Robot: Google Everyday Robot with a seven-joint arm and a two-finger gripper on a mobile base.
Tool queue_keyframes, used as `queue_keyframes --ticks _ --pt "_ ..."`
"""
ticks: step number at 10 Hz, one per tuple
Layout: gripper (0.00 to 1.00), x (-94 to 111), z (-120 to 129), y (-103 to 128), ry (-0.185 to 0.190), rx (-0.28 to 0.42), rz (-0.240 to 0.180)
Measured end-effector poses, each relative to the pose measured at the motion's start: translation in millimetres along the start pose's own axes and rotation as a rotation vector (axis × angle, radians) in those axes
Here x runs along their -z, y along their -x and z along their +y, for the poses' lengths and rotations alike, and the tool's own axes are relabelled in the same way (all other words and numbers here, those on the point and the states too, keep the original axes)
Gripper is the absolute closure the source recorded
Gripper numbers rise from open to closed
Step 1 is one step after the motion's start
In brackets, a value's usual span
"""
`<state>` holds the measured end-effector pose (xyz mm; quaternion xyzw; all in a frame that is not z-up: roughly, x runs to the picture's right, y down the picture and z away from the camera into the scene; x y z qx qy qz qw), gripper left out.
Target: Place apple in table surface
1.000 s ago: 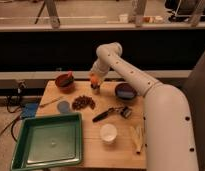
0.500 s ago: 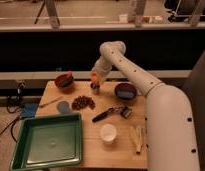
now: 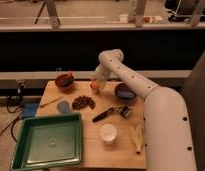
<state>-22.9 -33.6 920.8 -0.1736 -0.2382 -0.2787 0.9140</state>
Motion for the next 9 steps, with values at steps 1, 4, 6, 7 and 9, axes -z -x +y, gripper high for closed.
queue_keyframes --ticks 1,4,6,7,9 --pt "1.00 -1 0 0 0.001 -0.002 -0.005" --pt "1.00 0 1 3 0.023 0.001 -0.023" --pt "1.00 1 4 9 0.034 0.003 -0.046" --pt "1.00 4 5 13 0.032 0.012 -0.049" --pt "1.00 12 6 22 0.023 0.025 -0.051"
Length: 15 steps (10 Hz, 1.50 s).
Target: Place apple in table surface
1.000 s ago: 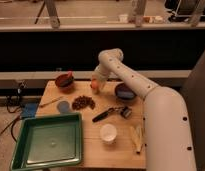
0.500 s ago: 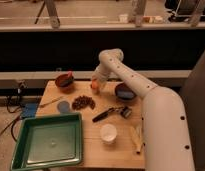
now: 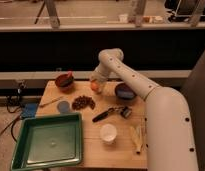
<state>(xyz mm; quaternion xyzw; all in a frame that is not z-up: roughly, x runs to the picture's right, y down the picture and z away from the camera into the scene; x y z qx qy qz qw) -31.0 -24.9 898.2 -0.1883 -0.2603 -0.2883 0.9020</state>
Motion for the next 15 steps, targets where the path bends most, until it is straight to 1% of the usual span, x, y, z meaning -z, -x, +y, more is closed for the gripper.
queue_keyframes --ticks 3,4,7,9,10,12,15 --pt "1.00 7 -2 8 -0.016 0.011 -0.001" --pt "1.00 8 -1 8 -0.013 0.010 -0.002" --pt "1.00 4 8 11 0.012 -0.004 -0.011" --pt "1.00 1 23 15 0.024 -0.015 -0.021" --pt "1.00 1 29 16 0.024 -0.017 -0.023" --pt "1.00 -2 45 24 0.017 -0.012 -0.028" --pt "1.00 -6 61 22 0.005 -0.016 -0.028"
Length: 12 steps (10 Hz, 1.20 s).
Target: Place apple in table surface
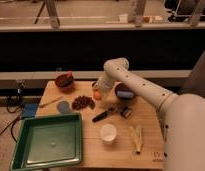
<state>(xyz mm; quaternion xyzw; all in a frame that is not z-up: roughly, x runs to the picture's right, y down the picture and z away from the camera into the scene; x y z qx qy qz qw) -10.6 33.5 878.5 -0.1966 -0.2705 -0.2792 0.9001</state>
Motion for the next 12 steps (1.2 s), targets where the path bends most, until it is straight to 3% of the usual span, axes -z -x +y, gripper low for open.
queue_keyframes --ticks 5,12 --pt "1.00 -10 12 -17 -0.008 -0.010 -0.006" --pt "1.00 -31 35 -43 0.015 -0.061 0.000"
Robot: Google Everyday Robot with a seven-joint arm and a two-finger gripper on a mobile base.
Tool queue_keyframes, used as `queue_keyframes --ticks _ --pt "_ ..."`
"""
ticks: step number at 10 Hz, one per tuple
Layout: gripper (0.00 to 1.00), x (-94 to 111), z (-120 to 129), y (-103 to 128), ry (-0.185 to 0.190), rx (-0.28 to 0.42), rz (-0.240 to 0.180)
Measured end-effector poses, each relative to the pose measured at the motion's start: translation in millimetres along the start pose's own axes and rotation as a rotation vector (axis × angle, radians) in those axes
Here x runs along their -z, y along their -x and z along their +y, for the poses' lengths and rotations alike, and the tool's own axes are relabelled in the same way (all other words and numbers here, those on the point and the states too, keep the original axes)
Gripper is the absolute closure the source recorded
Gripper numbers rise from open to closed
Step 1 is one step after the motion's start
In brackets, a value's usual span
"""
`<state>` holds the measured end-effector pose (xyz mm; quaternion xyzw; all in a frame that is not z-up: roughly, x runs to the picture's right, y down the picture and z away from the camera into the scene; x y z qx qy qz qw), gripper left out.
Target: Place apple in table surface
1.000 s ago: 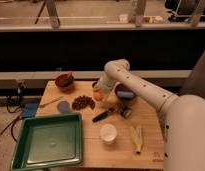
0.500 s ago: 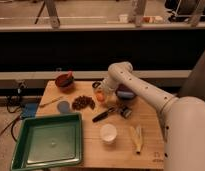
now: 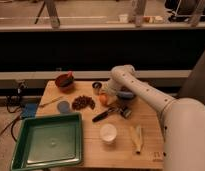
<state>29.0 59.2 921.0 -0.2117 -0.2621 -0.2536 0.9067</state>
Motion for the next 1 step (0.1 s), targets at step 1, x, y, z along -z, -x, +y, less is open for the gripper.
queue_keyframes --ticks 1 --pt "0.99 -1.8 1.6 -1.1 0.004 -0.005 -0.003"
